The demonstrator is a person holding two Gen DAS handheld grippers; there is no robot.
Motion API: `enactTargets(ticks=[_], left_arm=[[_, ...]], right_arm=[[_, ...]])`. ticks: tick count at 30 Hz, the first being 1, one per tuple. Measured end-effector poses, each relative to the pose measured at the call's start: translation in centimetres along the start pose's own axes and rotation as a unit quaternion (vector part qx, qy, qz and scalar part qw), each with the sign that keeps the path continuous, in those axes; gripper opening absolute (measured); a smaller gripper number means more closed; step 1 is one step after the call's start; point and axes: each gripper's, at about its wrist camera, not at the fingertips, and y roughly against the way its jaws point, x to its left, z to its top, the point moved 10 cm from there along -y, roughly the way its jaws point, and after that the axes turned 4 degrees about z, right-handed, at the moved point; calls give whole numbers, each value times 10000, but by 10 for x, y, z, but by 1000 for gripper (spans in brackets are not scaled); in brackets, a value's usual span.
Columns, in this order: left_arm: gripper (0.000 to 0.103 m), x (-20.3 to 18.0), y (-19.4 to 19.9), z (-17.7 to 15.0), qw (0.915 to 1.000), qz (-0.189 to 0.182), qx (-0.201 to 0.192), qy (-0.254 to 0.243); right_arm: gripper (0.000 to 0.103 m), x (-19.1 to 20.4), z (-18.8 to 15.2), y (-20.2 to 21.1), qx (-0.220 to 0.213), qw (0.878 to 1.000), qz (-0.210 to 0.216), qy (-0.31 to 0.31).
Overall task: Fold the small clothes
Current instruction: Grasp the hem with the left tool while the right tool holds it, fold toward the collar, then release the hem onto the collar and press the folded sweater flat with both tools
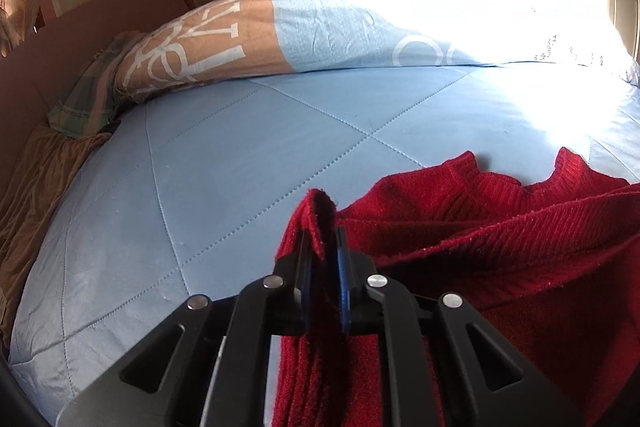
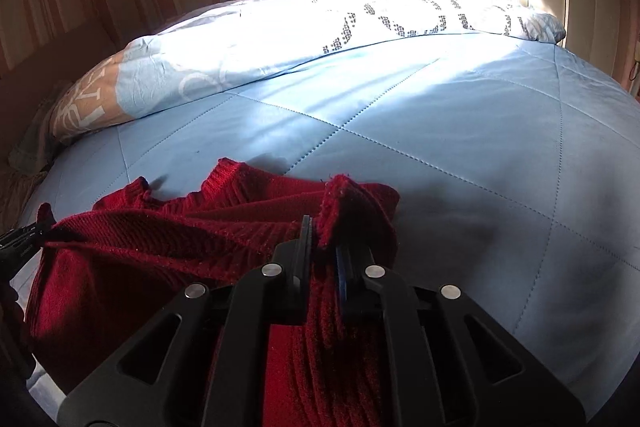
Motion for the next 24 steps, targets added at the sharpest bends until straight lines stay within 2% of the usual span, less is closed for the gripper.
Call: enactTargets(ticks=[1, 2, 3, 4, 6, 10, 12, 14, 16, 21, 23, 24], left_arm=[[28, 5, 0, -1, 10000, 22, 31, 56], [37, 12, 5, -1, 9999, 146, -34, 78], [52, 18, 11, -1, 9995, 277, -138, 68], [61, 25, 18, 0, 9991, 356, -229, 56], [61, 34, 31, 1, 9988, 352, -344, 49], [61, 55, 58, 7, 9955, 640, -689, 94], [61, 67, 68, 9, 9938, 733, -808, 212], [61, 69, 70, 11, 9952, 502, -771, 340], [61, 53, 64, 11, 9973, 145, -653, 301], [61, -17, 41, 9, 9982, -374, -395, -256], [61, -32, 19, 7, 9990, -282, -139, -326], [60, -35, 6, 6, 9992, -248, 13, -317]], right_arm=[[19, 0, 1, 2, -13, 9999, 121, -83], [25, 1, 2, 6, 1, 9995, 266, -144], [42, 4, 6, 13, -52, 9991, 397, -166], [61, 5, 10, 24, -216, 9987, 424, -156], [75, 8, 20, 48, -608, 9975, 371, -4], [75, 20, 22, 65, -668, 9962, 358, 422], [74, 30, 17, 61, -507, 9957, 376, 675], [68, 40, 8, 49, -268, 9949, 446, 865], [59, 50, 4, 36, -91, 9940, 455, 995], [41, 62, 1, -5, 231, 9938, 309, 1044], [39, 56, 3, -21, 368, 9939, 89, 1038], [35, 49, 5, -29, 436, 9945, 2, 950]])
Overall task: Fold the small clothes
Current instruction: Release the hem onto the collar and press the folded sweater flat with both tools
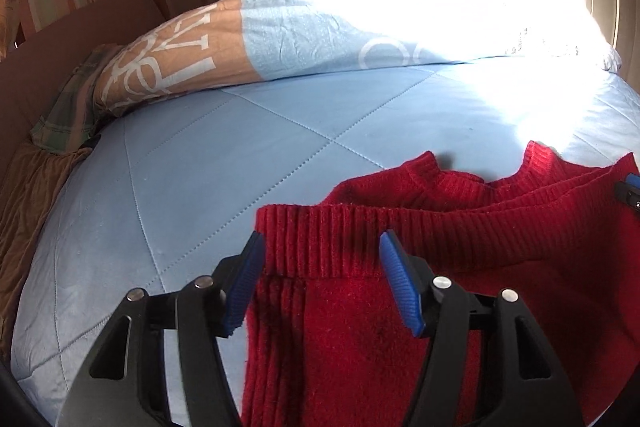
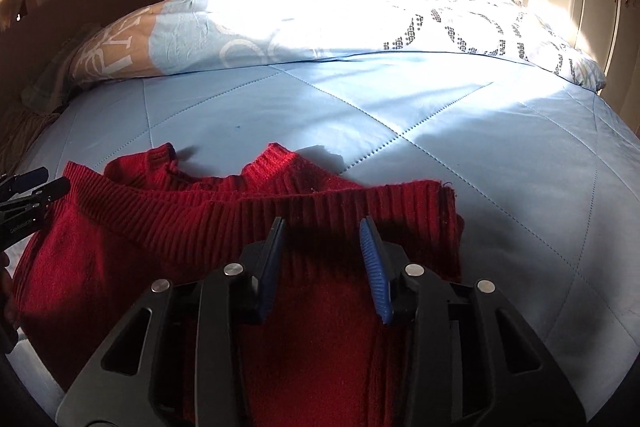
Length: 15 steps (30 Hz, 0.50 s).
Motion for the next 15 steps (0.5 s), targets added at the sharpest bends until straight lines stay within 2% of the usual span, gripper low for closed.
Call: enactTargets(ticks=[4, 6, 9, 11, 13, 14, 15], left_arm=[[60, 8, -50, -10, 9980, 208, 594, 71], [61, 12, -58, -11, 9975, 345, 622, 38], [61, 12, -64, -14, 9971, 324, 688, 60], [61, 15, -56, -11, 9976, 302, 616, 68], [61, 22, -40, -9, 9984, 302, 468, 68], [61, 27, -30, -8, 9988, 317, 364, 64], [61, 33, -19, -8, 9991, 336, 263, 71]], right_arm=[[21, -37, -2, -23, 286, 9983, -234, -449], [21, -48, -7, -31, 342, 9973, -262, -587], [21, -47, -9, -32, 297, 9978, -310, -504], [22, -44, -8, -28, 228, 9983, -299, -453], [26, -39, -3, -13, 50, 9986, -38, -521], [29, -35, 1, -1, -101, 9984, 118, -539], [37, -33, 4, 13, -260, 9982, 154, -515]])
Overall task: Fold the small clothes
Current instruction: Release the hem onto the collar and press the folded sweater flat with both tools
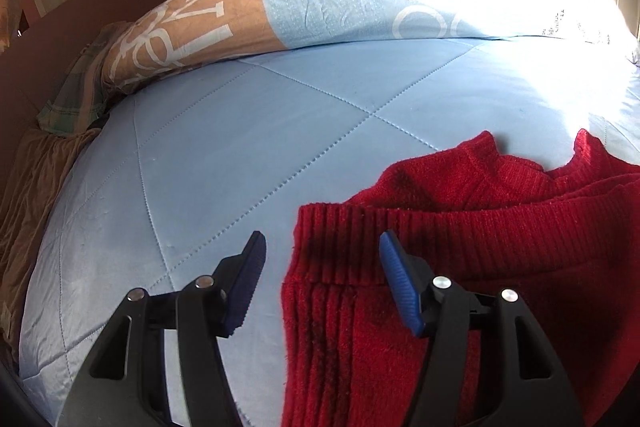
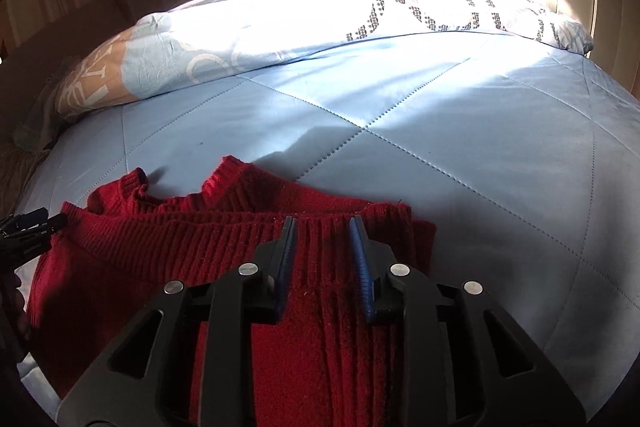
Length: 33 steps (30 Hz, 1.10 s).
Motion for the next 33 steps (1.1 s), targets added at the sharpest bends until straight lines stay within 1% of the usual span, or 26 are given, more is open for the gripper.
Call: enactTargets(ticks=[1, 3, 6, 9, 10, 12, 15, 17, 19, 23, 24, 25, 26, 27, 30, 31, 33], left_arm=[[61, 6, 11, -2, 10000, -15, -77, 34], [61, 17, 30, -10, 9995, -204, -191, 176], [61, 22, 59, -27, 9990, -274, -273, 224], [61, 10, 80, -44, 9992, -271, -260, 114], [61, 5, 86, -49, 9992, -270, -259, 145], [61, -11, 93, -60, 9987, -445, -167, 197], [61, -33, 100, -78, 9973, -678, -28, 281], [61, -49, 102, -91, 9969, -752, 91, 230], [61, -60, 101, -99, 9966, -796, 171, 108], [61, -65, 100, -107, 9966, -774, 271, 36], [68, -64, 100, -107, 9967, -756, 277, 44], [85, -62, 101, -107, 9971, -710, 265, 64], [88, -59, 103, -105, 9976, -655, 198, 102], [88, -56, 104, -104, 9978, -632, 146, 127], [88, -51, 106, -104, 9978, -627, 184, 146], [88, -49, 106, -105, 9980, -595, 173, 149], [88, -49, 106, -109, 9975, -654, 200, 156]], right_arm=[[46, 2, 3, 15, -145, 9999, -6, 55], [53, 7, 1, 42, -300, 9994, 3, 146], [60, 10, -14, 71, -316, 9994, 6, 119], [62, 13, -37, 89, -232, 9996, -130, 100], [64, 14, -46, 95, -220, 9996, -164, 68], [68, 16, -63, 106, -196, 9995, -250, -23], [70, 20, -92, 117, -155, 9993, -240, -227], [70, 23, -110, 118, -70, 9994, -186, -285], [70, 25, -125, 115, 82, 9994, -221, -247], [70, 30, -134, 112, 202, 9995, -145, -177], [70, 29, -133, 112, 190, 9995, -139, -204], [70, 27, -132, 112, 178, 9994, -136, -252], [71, 25, -132, 111, 193, 9992, -135, -312], [71, 23, -132, 111, 214, 9990, -138, -366], [74, 18, -133, 117, 156, 9987, -102, -481], [74, 17, -134, 119, 147, 9986, -57, -496], [74, 21, -136, 121, 142, 9986, 114, -494]])
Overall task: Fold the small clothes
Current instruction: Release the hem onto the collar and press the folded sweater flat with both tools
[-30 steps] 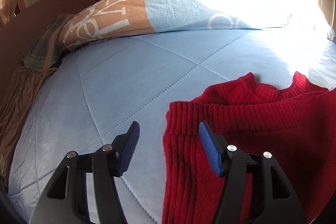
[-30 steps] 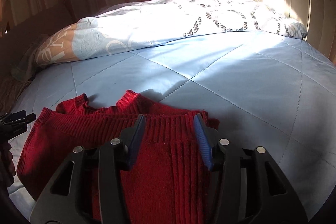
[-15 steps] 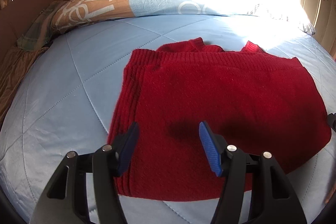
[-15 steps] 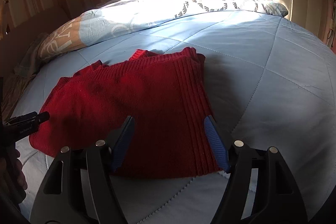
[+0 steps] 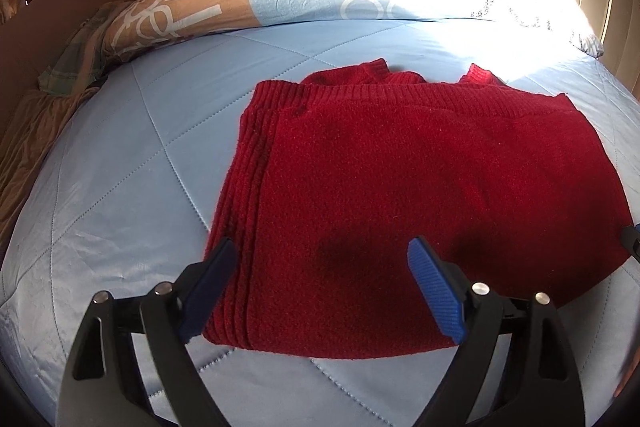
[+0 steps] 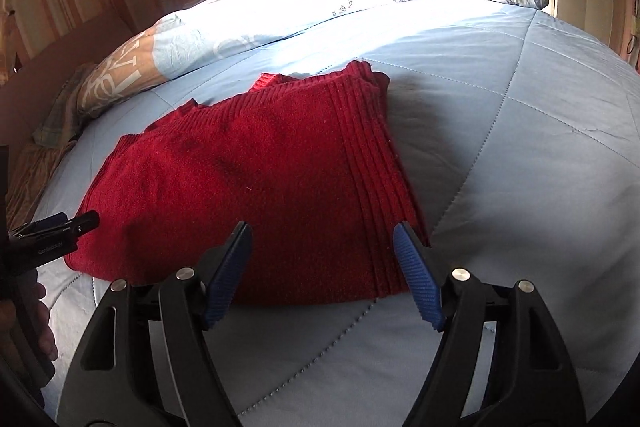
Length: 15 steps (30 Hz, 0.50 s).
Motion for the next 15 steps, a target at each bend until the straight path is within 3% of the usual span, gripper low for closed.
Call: enactTargets(ticks=[3, 7, 10, 15], left_arm=[[88, 1, -9, -11, 9998, 102, 143, -64], [90, 10, -22, -33, 9994, 235, 192, -186], [90, 11, -22, -39, 9990, 231, 51, -375], [93, 11, -23, -36, 9984, 367, 137, -405]], right_arm=[[74, 10, -6, -11, 225, 9994, 146, 206], [68, 0, -20, -34, 518, 9975, -177, 442], [63, -8, -20, -34, 462, 9983, -127, 339], [65, -5, -21, -32, 508, 9973, -204, 494]])
